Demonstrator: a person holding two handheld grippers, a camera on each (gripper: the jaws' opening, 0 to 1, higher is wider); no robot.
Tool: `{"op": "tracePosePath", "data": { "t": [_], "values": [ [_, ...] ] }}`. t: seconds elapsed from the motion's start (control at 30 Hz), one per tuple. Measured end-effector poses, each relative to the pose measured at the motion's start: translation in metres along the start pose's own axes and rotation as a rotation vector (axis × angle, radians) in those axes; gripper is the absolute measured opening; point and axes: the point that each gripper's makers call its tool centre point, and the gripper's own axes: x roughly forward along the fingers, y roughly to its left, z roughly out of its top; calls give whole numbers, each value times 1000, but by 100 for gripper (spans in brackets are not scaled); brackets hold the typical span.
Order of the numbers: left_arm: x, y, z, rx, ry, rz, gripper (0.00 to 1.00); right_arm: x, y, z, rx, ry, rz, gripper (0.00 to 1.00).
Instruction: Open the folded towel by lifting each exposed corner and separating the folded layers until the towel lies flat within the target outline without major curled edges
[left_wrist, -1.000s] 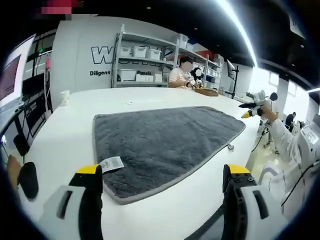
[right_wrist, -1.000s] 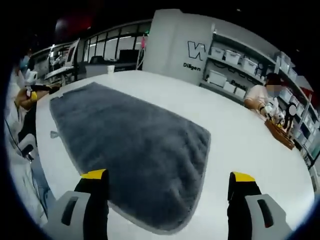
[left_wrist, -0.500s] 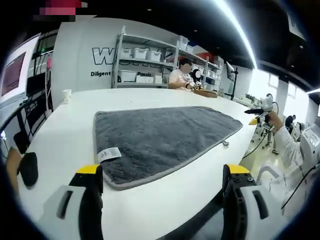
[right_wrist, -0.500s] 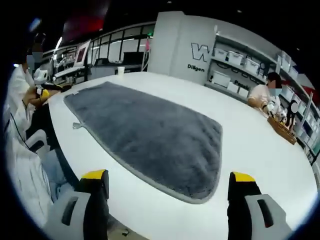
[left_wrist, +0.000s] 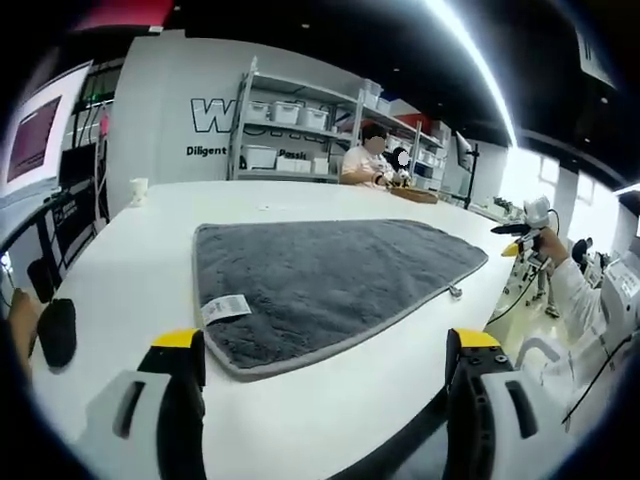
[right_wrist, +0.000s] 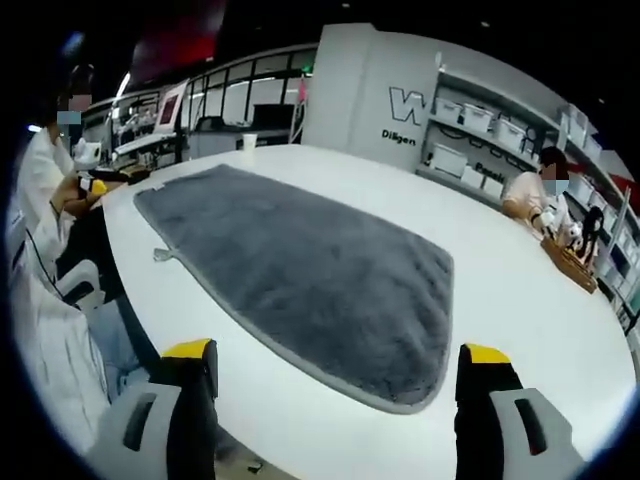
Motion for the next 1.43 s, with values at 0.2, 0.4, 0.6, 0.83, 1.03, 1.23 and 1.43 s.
{"op": "tracePosePath", "data": {
  "t": [0.2,0.4,0.6,0.83,1.03,1.23,1.43],
  "values": [
    [7,-3,2,-2,-8,-14,98,3,-1,0,-1,-1,6,99],
    [12,-7,10,7,-34,-25,99,3,0,1,-1,-12,17,99],
    [15,-12,21,5,-82,-39,99,4,5,8,-1,-37,38,99],
    [16,-12,22,-12,-80,-53,98,7,8,10,3,-42,49,99],
    [14,-9,20,-21,-77,-53,97,9,11,9,8,-37,51,99],
    [16,-9,24,-41,-119,-69,97,11,10,9,24,-50,52,99],
    [20,-10,25,-47,-118,-75,97,13,10,5,31,-48,59,99]
  ]
}}
